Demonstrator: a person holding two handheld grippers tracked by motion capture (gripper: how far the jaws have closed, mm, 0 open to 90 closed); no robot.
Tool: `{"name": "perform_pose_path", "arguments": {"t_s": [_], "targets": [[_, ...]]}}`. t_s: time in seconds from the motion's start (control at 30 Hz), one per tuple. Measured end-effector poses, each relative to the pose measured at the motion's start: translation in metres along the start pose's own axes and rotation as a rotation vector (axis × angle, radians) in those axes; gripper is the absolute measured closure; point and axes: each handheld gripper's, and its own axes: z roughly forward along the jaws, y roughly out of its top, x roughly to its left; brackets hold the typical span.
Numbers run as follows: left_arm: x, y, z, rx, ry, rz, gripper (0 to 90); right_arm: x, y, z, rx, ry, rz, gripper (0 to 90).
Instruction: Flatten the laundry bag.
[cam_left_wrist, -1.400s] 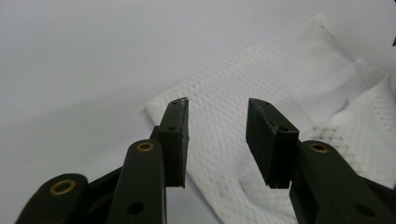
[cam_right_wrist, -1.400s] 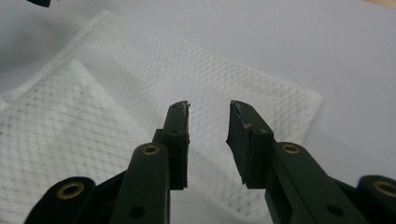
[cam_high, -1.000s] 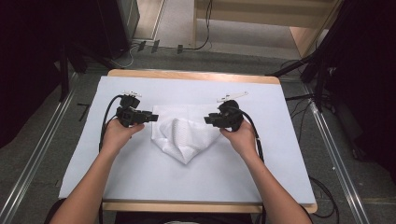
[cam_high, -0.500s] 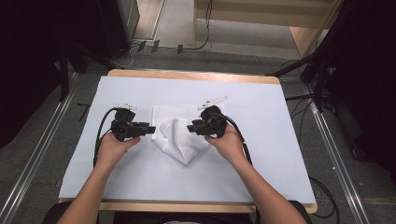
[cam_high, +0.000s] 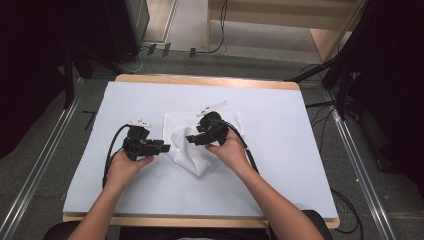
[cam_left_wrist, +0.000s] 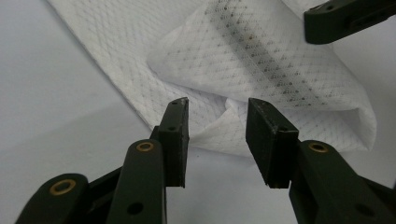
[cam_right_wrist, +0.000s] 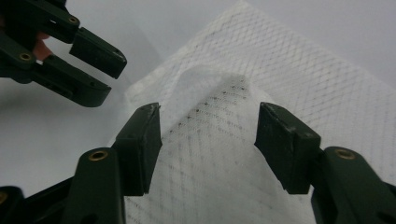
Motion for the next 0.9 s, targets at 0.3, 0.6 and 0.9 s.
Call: {"name": "perform_pose_path", "arguments": {"t_s": [0.3,0.6,0.9], "targets": [[0.0,-0.006,0.006,0.007,0.012,-0.009,62.5,-0.009,-0.005,0.031,0.065,-0.002,0.043,31.1],[0.001,-0.009,0.015,0.021,0.015,-0.008,63.0,0.001,-0.013,0.046,0.107,-0.038,-0.019,43.6],[0.0,-0.01,0.022,0.036,0.017,0.004,71.5,0.005,-0.017,0.044,0.105,0.019,-0.037,84.0]]}}
